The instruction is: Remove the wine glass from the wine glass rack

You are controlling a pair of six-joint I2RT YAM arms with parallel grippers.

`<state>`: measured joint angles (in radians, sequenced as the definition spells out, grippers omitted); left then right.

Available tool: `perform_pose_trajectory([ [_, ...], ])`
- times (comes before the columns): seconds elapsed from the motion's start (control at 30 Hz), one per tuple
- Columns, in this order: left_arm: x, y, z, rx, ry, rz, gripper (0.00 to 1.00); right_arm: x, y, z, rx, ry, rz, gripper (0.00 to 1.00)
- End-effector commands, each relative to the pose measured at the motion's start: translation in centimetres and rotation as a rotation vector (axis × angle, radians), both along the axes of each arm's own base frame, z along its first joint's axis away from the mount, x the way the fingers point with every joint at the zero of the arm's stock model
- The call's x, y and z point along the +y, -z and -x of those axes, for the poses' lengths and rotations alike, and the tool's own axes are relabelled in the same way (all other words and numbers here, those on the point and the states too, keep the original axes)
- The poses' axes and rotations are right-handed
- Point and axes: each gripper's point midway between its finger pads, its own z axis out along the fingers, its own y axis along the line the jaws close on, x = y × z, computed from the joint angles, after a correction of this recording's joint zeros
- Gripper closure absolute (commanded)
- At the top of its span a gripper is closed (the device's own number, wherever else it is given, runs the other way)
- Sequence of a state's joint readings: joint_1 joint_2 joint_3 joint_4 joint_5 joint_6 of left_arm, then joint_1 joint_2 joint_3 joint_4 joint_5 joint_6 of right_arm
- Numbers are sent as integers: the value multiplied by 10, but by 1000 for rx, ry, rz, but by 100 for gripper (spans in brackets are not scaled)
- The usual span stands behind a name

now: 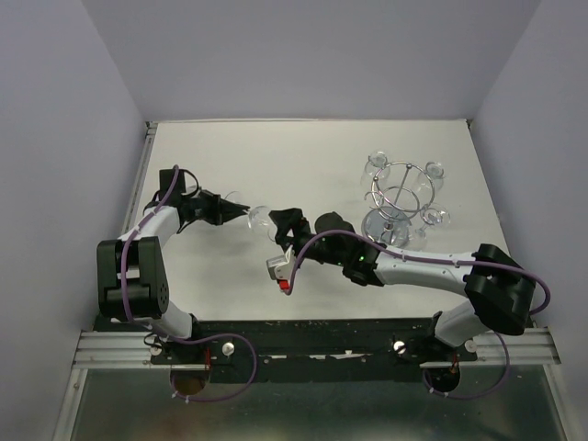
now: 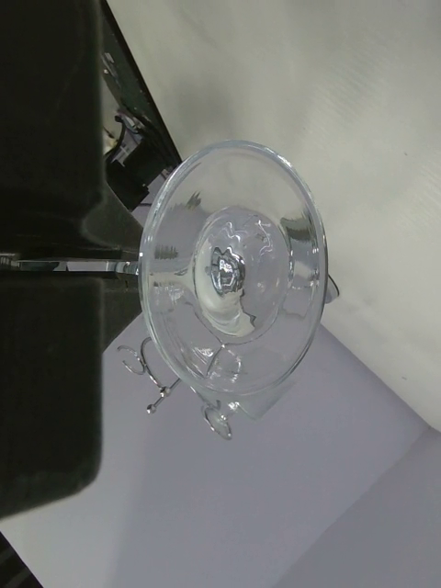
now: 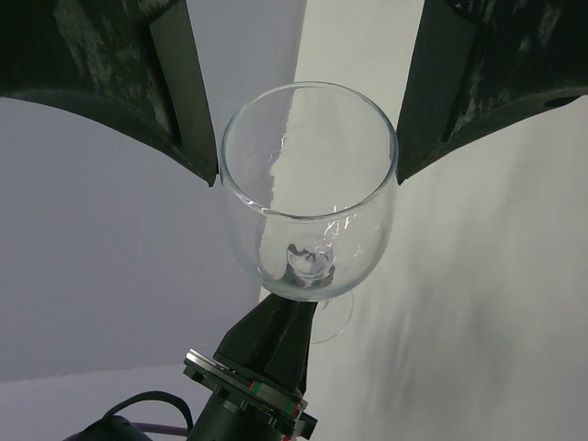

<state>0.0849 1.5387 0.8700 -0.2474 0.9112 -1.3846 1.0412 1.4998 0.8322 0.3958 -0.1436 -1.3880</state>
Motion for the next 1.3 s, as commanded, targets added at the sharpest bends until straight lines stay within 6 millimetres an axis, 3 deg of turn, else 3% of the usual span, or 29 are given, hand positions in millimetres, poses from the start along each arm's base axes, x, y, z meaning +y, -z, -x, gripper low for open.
perform_pose_trajectory([
  [0.0, -1, -13, 4, 29, -12, 20, 100, 11, -9, 7, -40, -61, -33, 17],
  [0.37, -2, -14, 13, 19, 1, -3, 100, 22, -8, 0, -61, -59, -45, 17],
  [0.5, -2, -12, 12, 15, 0, -12, 100, 21, -14, 0, -70, -50, -61, 23],
  [0.53, -1, -11, 12, 13, -1, -17, 92, 20, -16, -1, -72, -46, -63, 26],
  [0.6, 0, -11, 10, 3, -2, -27, 62, 18, -23, -4, -70, -29, -68, 32],
  [0.67, 2, -9, 8, -4, -6, -39, 45, 16, -33, -5, -65, -17, -81, 36],
  [0.77, 8, -9, 5, -8, -24, -41, 34, 12, -52, -9, -48, 10, -108, 37],
  [1.0, 33, -13, -9, -84, -82, -56, 32, -6, -116, -43, 56, 179, -240, 43],
  [1.13, 48, 2, -8, -85, -134, -86, 32, -23, -152, -70, 83, 278, -338, 45],
  [1.27, 59, 12, -3, -87, -140, -123, 32, -43, -174, -98, 125, 354, -402, 47],
])
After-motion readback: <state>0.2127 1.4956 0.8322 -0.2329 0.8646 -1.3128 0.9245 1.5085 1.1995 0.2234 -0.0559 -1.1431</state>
